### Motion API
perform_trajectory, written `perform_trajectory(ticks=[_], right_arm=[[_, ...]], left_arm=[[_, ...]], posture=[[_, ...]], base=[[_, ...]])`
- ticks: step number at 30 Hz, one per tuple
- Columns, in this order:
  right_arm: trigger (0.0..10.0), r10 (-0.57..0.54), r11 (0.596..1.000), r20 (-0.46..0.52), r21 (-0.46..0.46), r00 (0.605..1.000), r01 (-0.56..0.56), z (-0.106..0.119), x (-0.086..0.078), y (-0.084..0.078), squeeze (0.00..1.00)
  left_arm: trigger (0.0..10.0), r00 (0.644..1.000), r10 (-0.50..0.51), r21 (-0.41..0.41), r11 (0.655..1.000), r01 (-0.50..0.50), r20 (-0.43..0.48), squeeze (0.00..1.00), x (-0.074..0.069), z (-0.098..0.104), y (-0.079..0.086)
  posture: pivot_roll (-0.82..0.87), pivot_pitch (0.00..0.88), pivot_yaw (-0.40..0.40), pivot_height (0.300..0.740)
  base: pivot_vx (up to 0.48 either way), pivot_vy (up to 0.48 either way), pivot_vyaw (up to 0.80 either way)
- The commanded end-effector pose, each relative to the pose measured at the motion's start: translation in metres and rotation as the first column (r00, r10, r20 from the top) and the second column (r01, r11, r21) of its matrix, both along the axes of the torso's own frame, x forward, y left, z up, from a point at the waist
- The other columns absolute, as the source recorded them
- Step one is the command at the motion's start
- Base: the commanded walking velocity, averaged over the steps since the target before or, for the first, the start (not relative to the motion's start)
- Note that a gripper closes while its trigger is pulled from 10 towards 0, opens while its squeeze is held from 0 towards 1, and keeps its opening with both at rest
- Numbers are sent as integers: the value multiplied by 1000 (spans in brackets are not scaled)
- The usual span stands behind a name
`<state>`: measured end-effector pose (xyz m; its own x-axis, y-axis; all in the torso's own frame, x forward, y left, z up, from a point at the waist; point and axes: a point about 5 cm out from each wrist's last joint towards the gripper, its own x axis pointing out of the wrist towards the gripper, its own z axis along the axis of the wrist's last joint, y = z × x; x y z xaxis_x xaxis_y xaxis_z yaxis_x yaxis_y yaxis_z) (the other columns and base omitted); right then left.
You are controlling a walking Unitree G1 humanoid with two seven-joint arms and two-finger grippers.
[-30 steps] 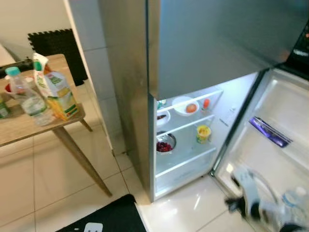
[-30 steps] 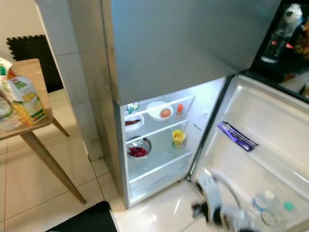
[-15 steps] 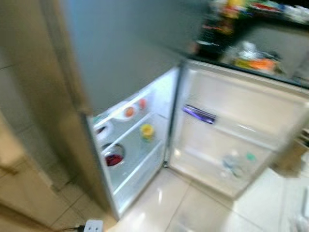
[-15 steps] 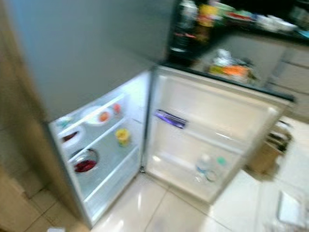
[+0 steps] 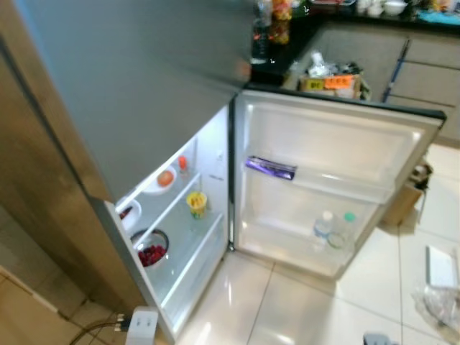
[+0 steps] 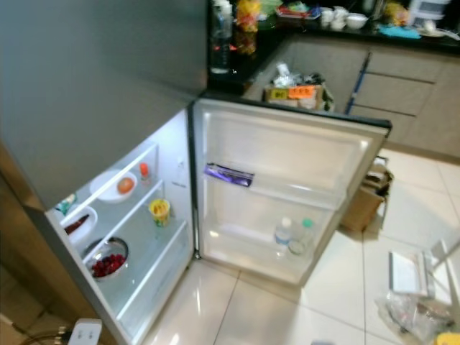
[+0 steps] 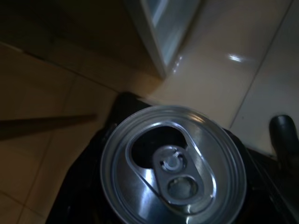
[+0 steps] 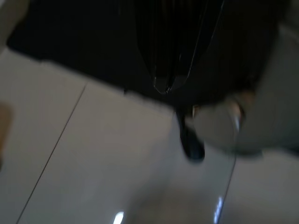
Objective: Restocking fridge
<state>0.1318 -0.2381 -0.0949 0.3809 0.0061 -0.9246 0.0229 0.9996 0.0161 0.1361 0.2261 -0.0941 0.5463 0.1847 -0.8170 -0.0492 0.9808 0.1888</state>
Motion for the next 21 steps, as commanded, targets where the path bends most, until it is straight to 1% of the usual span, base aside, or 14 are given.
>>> perform_trajectory(ticks=[1, 2, 3, 4, 9, 16, 17, 21], right_arm=[[10000, -2, 1000, -38, -5, 999, 2, -4, -12, 0, 0], [10000, 0, 1000, -48, -6, 999, 0, -5, -15, 1, 0], [10000, 0, 1000, -48, -6, 999, 0, -5, -15, 1, 0], [10000, 2, 1000, -66, -10, 998, -3, -7, -22, 0, 0], [10000, -2, 1000, -76, -14, 997, 1, -8, -26, -1, 0], [10000, -4, 1000, -63, -23, 998, 2, -6, -21, -2, 0], [10000, 0, 1000, -57, -23, 998, -1, -6, -19, -1, 0], [10000, 2, 1000, -52, -24, 999, -3, -5, -16, -1, 0]], left_arm=[[10000, 998, 7, -24, 1000, -8, -55, 0, -14, -6, -3], [10000, 998, 0, -28, 1000, -2, -57, 0, -14, -6, -3], [10000, 998, 0, -28, 1000, -2, -57, 0, -14, -6, -3], [10000, 998, -6, -36, 999, 4, -58, 0, -15, -6, -4], [10000, 998, -12, -64, 998, 8, -60, 0, -16, -7, -7], [10000, 998, -13, -92, 996, 7, -64, 0, -17, -8, -9], [10000, 998, -15, -93, 996, 8, -66, 0, -17, -8, -9], [10000, 998, -15, -93, 996, 9, -67, 0, -17, -8, -9]], posture=[[-82, 0, -11, 740], [-82, 0, -11, 740], [-82, 0, -11, 740], [-82, 0, -11, 740], [-82, 0, -11, 740], [-86, 0, -10, 740], [-86, 0, -10, 740], [-87, 0, -10, 740]], base=[[0, 0, -769], [0, 0, -763], [0, 0, -763], [0, 0, -769], [0, 0, -769], [0, 0, -769], [0, 0, -769], [0, 0, -769]])
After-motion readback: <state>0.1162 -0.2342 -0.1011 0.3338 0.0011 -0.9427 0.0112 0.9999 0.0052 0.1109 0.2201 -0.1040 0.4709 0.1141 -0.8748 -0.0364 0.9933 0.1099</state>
